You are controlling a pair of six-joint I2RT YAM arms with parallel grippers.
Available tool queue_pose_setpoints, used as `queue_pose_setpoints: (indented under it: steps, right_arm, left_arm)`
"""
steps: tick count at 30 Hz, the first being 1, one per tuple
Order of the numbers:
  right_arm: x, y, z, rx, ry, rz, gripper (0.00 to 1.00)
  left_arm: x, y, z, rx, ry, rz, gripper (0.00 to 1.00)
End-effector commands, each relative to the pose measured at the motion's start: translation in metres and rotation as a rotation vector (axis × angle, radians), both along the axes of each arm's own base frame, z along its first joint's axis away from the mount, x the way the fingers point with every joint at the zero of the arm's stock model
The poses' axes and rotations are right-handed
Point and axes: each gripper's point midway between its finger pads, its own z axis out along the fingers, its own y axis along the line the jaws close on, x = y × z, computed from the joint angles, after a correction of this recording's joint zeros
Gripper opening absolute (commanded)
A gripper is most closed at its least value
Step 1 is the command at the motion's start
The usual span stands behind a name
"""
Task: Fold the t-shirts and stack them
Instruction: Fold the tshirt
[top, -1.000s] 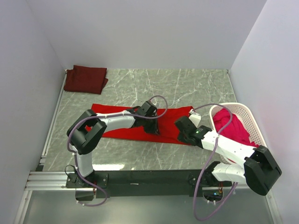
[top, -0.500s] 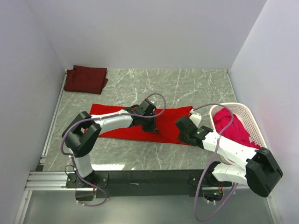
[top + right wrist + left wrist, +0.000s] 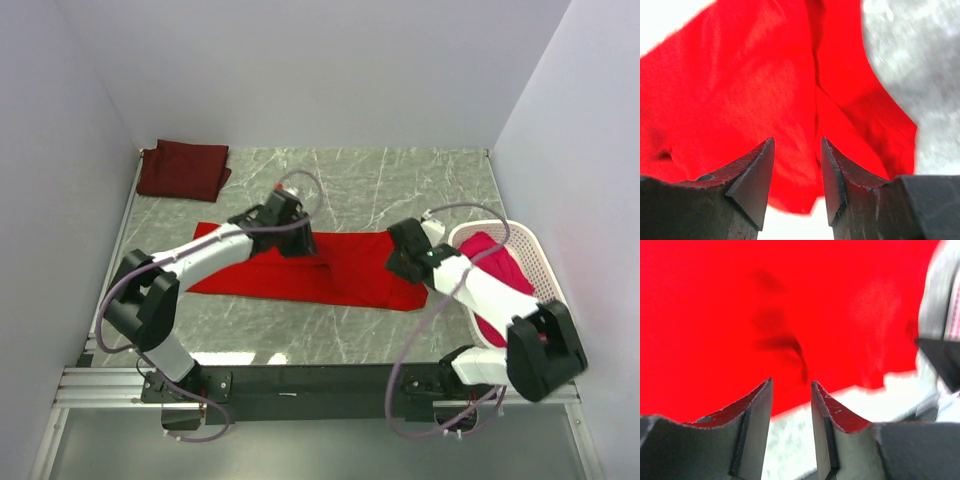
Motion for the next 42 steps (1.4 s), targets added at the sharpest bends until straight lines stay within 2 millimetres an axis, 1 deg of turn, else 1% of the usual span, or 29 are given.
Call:
queue_pose_setpoints:
  steps: [1,3,4,8,9,11,12,17,18,20,21,22,23,24,25,26,27,28,29,30,31,32,34,35,36,38,39,40,42]
  right_arm:
    - [0.03,0.003,-0.001,-0.022,0.002,-0.014,0.5]
    - [0.035,0.006,-0.011,-0.009,0.027,-0.031,0.5]
    - [0.038,0.01,-0.021,-0.002,0.052,-0.029,0.5]
    - [0.047,0.013,-0.045,-0.008,0.137,-0.063,0.5]
    - [0.049,0.012,-0.048,-0.013,0.151,-0.07,0.51]
    - [0.057,0.011,-0.056,-0.011,0.188,-0.083,0.51]
    - [0.061,0.011,-0.056,-0.015,0.192,-0.082,0.51]
    - [0.085,0.007,-0.055,-0.023,0.22,-0.096,0.52]
    - [0.087,0.007,-0.06,-0.031,0.24,-0.088,0.52]
    - [0.102,0.01,-0.054,-0.03,0.229,-0.08,0.53]
    - [0.104,0.005,-0.062,-0.047,0.26,-0.077,0.53]
    - [0.12,0.009,-0.054,-0.032,0.236,-0.072,0.53]
    - [0.126,0.009,-0.055,-0.03,0.242,-0.064,0.53]
    - [0.131,0.006,-0.064,-0.041,0.268,-0.057,0.53]
    - [0.146,0.011,-0.056,-0.022,0.25,-0.045,0.53]
    - [0.154,0.013,-0.055,-0.018,0.246,-0.035,0.55]
    - [0.155,0.009,-0.064,-0.042,0.283,-0.04,0.58]
    - [0.172,0.014,-0.05,-0.036,0.252,-0.018,0.55]
    - [0.178,0.016,-0.048,-0.033,0.249,-0.001,0.55]
    - [0.182,0.017,-0.057,-0.031,0.274,0.007,0.55]
    - [0.196,0.018,-0.046,-0.016,0.255,0.012,0.55]
    - [0.203,0.016,-0.045,-0.029,0.258,0.023,0.55]
    - [0.226,0.012,-0.038,-0.059,0.246,0.021,0.55]
    - [0.235,0.008,-0.034,-0.081,0.234,0.027,0.55]
    - [0.251,0.009,-0.029,-0.082,0.212,0.035,0.55]
    - [0.268,0.006,-0.021,-0.085,0.185,0.052,0.56]
    - [0.281,0.008,-0.017,-0.077,0.155,0.057,0.56]
    - [0.287,0.01,-0.017,-0.067,0.141,0.069,0.56]
    - [0.295,0.012,-0.016,-0.049,0.12,0.085,0.56]
  left_arm:
    - [0.042,0.039,0.009,0.081,-0.058,0.107,0.41]
    - [0.06,0.053,-0.001,0.163,-0.076,0.131,0.41]
    - [0.064,0.057,-0.005,0.181,-0.073,0.139,0.41]
    - [0.072,0.076,-0.03,0.252,-0.025,0.202,0.37]
    - [0.068,0.083,-0.041,0.274,-0.005,0.218,0.36]
    - [0.069,0.093,-0.048,0.271,0.005,0.267,0.34]
    - [0.061,0.1,-0.059,0.279,0.032,0.277,0.34]
    - [0.047,0.122,-0.077,0.312,0.048,0.358,0.33]
    - [0.043,0.128,-0.084,0.318,0.053,0.37,0.34]
    - [0.039,0.13,-0.089,0.303,0.068,0.403,0.33]
    - [0.033,0.131,-0.095,0.297,0.087,0.407,0.33]
    - [0.034,0.124,-0.095,0.251,0.085,0.428,0.32]
    - [0.031,0.12,-0.097,0.222,0.096,0.434,0.31]
    - [0.016,0.112,-0.104,0.192,0.133,0.421,0.31]
    - [0.015,0.102,-0.102,0.136,0.137,0.45,0.3]
    - [0.004,0.089,-0.103,0.113,0.148,0.434,0.31]
    - [-0.005,0.083,-0.104,0.094,0.161,0.435,0.31]
    - [-0.01,0.073,-0.103,0.053,0.183,0.462,0.31]
    - [-0.021,0.055,-0.1,0.02,0.185,0.431,0.31]
    - [-0.028,0.041,-0.096,-0.014,0.198,0.412,0.31]
    - [-0.033,0.028,-0.093,-0.04,0.214,0.419,0.31]
    - [-0.043,0.006,-0.084,-0.051,0.213,0.37,0.32]
    - [-0.051,-0.012,-0.08,-0.056,0.219,0.361,0.32]
    - [-0.055,-0.029,-0.07,-0.076,0.213,0.334,0.35]
    - [-0.056,-0.033,-0.07,-0.08,0.223,0.333,0.36]
    - [-0.058,-0.043,-0.062,-0.11,0.241,0.331,0.38]
    - [-0.059,-0.044,-0.06,-0.111,0.252,0.332,0.39]
    - [-0.055,-0.044,-0.057,-0.109,0.236,0.337,0.41]
    - [-0.044,-0.047,-0.038,-0.124,0.185,0.335,0.45]
